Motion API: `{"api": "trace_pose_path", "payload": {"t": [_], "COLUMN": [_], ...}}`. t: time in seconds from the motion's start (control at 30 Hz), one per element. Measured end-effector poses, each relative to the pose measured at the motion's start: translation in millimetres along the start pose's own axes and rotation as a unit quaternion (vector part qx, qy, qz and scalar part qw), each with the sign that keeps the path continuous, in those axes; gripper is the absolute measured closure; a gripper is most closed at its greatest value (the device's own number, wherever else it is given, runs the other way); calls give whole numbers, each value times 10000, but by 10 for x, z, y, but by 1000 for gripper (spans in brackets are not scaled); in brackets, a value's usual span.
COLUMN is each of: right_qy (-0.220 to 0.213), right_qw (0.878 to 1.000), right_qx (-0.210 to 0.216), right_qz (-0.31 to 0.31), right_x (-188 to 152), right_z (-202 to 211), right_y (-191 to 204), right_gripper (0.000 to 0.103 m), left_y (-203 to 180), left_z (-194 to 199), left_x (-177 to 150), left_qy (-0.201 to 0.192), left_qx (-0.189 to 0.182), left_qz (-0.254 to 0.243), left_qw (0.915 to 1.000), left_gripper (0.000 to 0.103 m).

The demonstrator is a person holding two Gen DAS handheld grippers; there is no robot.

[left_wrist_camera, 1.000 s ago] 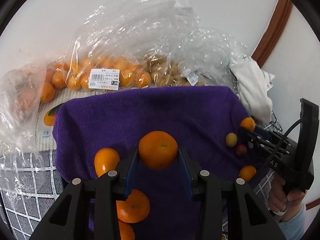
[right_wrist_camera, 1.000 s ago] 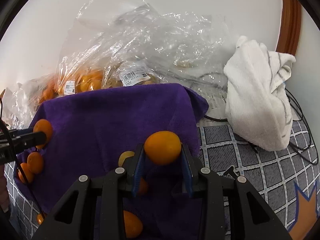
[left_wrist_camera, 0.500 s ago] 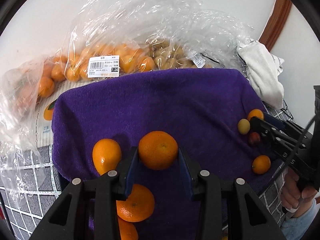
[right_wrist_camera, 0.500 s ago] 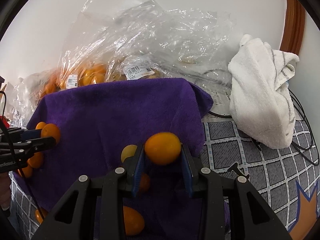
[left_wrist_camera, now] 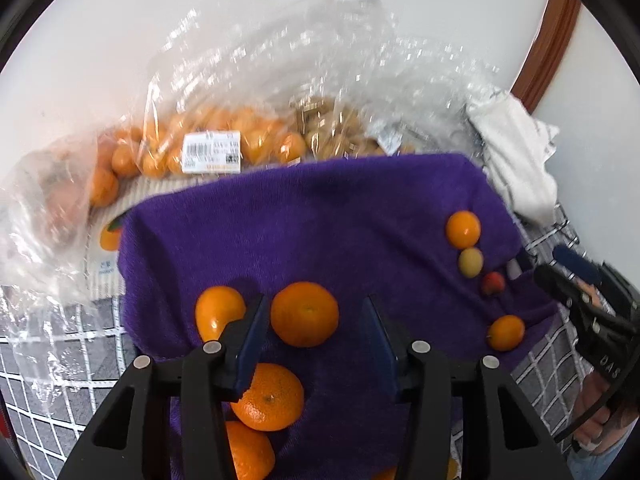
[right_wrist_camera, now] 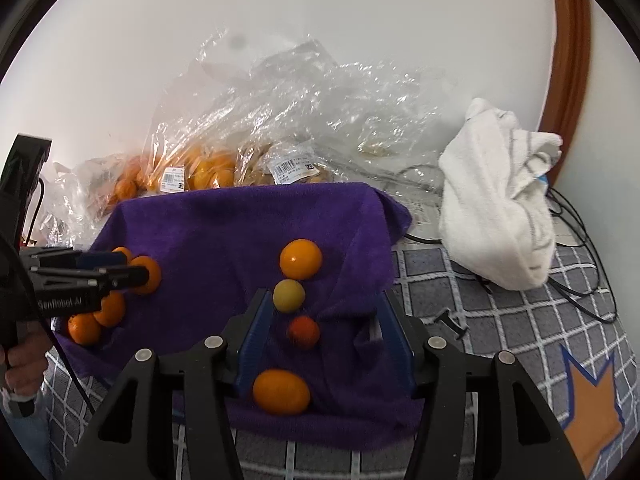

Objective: Organize fruits
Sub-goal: 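Carry both mandarins onto the purple towel and open both grippers, then grasp the pale yellow fruit with the right gripper while the left gripper grasps a mandarin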

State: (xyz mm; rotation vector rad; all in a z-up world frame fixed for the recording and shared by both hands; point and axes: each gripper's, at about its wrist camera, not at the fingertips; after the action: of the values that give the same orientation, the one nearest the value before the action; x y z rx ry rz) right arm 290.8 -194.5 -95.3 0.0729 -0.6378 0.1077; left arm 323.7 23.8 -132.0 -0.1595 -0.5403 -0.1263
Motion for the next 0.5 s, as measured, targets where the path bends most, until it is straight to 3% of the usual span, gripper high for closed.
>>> {"api": "trace_pose_path", "payload": {"t": [0.3, 0.43, 0.5], "right_qy": [-159, -285, -277], "right_qw": [9994, 9989, 9991], "right_qx": [-256, -334, -287], "right_qz": [141, 145, 119], "right_x": [-145, -222, -257], "right_z": [375, 550, 602], "right_y": [42, 27, 18], "right_gripper": [49, 49, 49], "left_y": [-13, -46, -45], "left_z": [413, 552, 643], "left_x": [5, 0, -16], "left_qy": [-603, -780, -792], "left_qx": [53, 256, 182], "left_qz": [-43, -156, -61], "left_qw": [9982, 9965, 9967], "left_gripper": [57, 57, 57]}}
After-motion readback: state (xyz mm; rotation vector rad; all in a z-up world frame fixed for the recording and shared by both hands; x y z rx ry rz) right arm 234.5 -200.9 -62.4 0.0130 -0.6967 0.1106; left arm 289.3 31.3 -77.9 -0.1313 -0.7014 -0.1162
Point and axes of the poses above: each gripper's, at about its wrist camera, not at the fingertips, and z roughly against the way its jaws point, y to its left, x to its top
